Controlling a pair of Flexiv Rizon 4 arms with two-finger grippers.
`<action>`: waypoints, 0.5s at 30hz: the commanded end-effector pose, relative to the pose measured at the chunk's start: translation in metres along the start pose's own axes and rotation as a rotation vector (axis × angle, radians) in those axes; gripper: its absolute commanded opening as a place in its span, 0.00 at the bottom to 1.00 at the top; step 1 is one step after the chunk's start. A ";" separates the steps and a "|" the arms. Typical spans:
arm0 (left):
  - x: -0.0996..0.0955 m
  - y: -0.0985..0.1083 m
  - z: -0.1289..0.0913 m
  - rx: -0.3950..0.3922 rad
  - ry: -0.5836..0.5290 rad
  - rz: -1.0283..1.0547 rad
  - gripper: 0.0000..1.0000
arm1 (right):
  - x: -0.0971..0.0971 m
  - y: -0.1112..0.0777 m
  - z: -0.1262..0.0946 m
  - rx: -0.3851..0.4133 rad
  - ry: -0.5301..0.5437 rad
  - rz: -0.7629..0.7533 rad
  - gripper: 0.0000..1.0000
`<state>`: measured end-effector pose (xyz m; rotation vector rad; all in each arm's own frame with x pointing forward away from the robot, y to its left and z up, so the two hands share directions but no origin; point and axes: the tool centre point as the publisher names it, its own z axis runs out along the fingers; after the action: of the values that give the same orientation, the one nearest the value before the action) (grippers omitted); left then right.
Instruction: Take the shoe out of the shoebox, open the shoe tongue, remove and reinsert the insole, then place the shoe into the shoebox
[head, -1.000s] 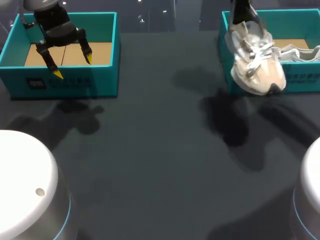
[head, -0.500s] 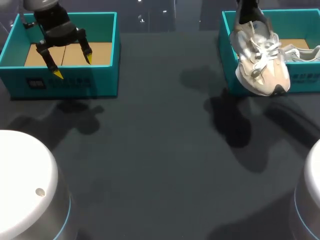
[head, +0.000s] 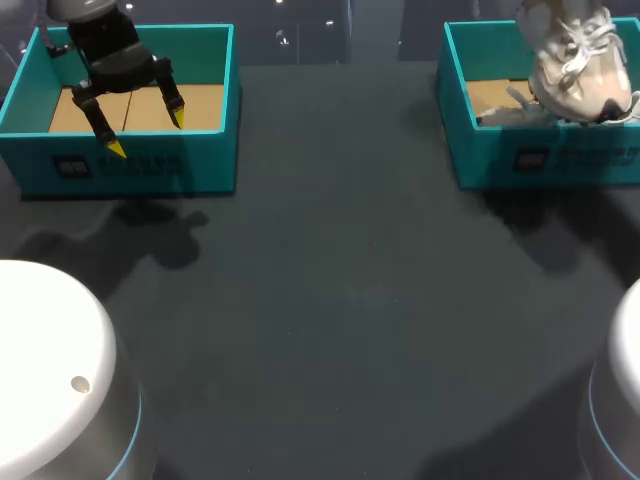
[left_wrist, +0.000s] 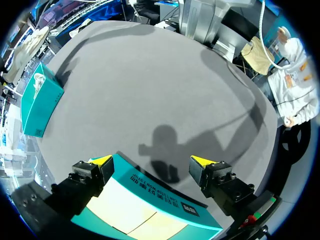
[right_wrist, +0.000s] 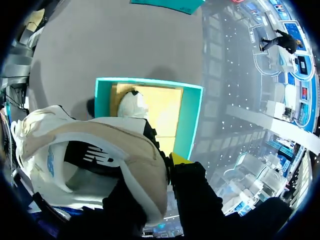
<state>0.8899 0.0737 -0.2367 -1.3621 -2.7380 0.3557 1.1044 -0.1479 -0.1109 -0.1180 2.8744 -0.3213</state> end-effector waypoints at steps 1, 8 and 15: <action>0.000 0.000 0.000 -0.001 0.002 0.001 1.00 | -0.040 -0.038 0.025 -0.050 0.053 0.025 0.00; 0.000 0.000 0.000 -0.001 0.002 0.001 1.00 | -0.048 -0.057 0.034 -0.073 0.032 0.064 0.00; 0.000 0.000 0.000 -0.001 0.002 0.001 1.00 | -0.048 -0.057 0.034 -0.073 0.032 0.064 0.00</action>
<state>0.8899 0.0736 -0.2367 -1.3622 -2.7379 0.3557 1.1648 -0.2064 -0.1212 -0.0334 2.9165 -0.2034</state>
